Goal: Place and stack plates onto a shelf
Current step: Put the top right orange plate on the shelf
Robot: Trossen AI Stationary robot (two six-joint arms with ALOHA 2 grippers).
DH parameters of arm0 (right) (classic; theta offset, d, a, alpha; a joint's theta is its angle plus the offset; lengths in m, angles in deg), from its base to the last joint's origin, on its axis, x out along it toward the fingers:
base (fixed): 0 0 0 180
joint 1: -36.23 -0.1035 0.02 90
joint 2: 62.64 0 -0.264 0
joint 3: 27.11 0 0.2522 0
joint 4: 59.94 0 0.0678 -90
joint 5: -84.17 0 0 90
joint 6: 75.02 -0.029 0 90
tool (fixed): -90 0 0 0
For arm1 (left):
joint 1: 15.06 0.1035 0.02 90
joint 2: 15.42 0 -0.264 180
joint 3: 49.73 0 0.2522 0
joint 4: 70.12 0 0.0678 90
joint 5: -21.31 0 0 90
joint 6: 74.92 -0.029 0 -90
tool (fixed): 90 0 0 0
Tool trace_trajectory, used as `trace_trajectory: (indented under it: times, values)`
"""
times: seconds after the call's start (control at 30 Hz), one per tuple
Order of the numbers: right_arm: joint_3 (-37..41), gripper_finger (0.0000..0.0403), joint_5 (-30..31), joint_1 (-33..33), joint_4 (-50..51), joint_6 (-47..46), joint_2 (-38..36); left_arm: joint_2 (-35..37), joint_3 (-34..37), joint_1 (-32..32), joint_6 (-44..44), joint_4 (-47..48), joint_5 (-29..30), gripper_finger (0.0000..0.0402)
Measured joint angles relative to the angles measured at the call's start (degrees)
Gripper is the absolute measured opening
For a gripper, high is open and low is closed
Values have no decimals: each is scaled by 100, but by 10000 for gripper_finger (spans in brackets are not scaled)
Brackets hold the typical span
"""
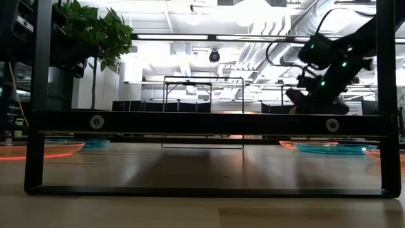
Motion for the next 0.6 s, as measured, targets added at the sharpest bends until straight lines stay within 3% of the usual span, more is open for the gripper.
trace_trajectory:
  times: [0.1, 0.23, 0.6]
  values:
    - [-2, 184, -424, 53, -447, 11, 431, 1, -1, 0, 0, 0, 0, 1]
    - [-8, 184, -528, 52, -789, 2, 876, 1, 0, 1, -1, -2, 1, 1]
    - [-818, 184, -463, -121, -281, 687, 1860, 1, 0, 1, 0, -1, 0, 1]
